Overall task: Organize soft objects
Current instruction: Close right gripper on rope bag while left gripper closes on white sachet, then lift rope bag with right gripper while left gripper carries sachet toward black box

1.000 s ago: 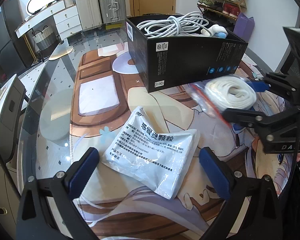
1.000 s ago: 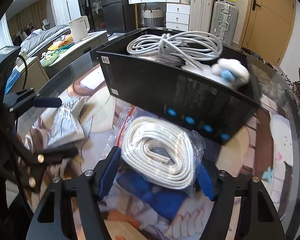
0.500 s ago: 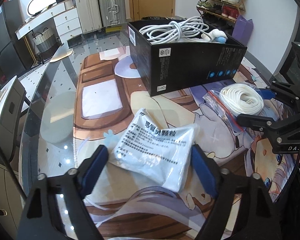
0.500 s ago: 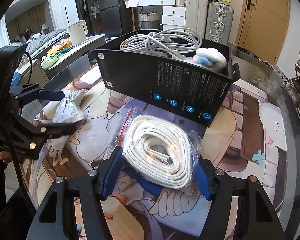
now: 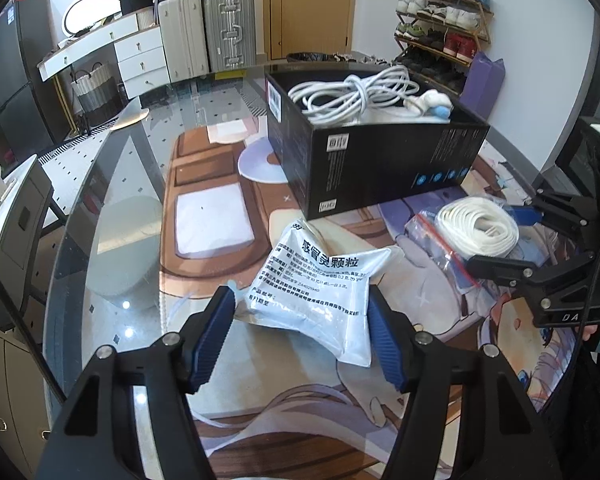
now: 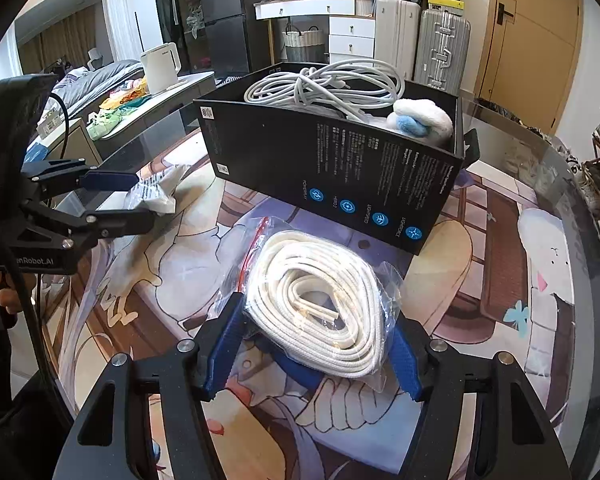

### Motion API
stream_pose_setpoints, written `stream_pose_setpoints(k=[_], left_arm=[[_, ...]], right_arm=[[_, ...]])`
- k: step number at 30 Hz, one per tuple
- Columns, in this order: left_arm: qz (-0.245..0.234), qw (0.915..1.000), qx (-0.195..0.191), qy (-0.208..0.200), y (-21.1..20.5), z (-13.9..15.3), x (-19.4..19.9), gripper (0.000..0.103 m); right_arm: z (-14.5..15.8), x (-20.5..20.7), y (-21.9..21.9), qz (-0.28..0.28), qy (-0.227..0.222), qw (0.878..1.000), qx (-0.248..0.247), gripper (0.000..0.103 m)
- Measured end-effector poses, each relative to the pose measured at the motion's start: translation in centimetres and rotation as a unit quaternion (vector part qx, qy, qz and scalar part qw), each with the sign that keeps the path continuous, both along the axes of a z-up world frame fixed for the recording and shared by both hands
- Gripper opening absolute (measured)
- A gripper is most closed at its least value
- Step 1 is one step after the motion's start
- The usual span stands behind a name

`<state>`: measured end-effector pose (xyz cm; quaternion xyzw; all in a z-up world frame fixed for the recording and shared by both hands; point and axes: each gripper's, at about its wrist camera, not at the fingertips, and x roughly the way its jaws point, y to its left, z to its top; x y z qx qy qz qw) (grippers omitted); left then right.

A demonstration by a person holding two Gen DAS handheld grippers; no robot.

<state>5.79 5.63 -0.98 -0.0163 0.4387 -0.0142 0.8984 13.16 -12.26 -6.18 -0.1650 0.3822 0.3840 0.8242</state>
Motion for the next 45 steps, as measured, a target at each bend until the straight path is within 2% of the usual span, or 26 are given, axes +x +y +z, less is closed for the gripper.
stream_pose_setpoints(k=[15, 23, 33, 45], left_arm=[[0.016, 0.9983, -0.016, -0.054, -0.7, 2.4, -0.7, 0.065], [0.023, 0.9964, -0.018, -0.080, -1.2, 3.7, -0.4, 0.065], [0.032, 0.9935, -0.025, -0.106, -1.8, 5.5, 1.8, 0.065], [0.063, 0.9896, -0.040, -0.123, -1.4, 6.6, 5.1, 0.065]], right_arm=[[2.0, -1.7, -1.8, 0.003, -0.027, 0.999, 0.026, 0.063], [4.7, -2.1, -3.9, -0.015, -0.059, 0.997, 0.053, 0.063], [8.5, -0.3, -4.6, -0.041, -0.095, 0.991, 0.081, 0.063], [10.2, 3.1, -2.5, -0.052, -0.102, 0.989, 0.096, 0.063]])
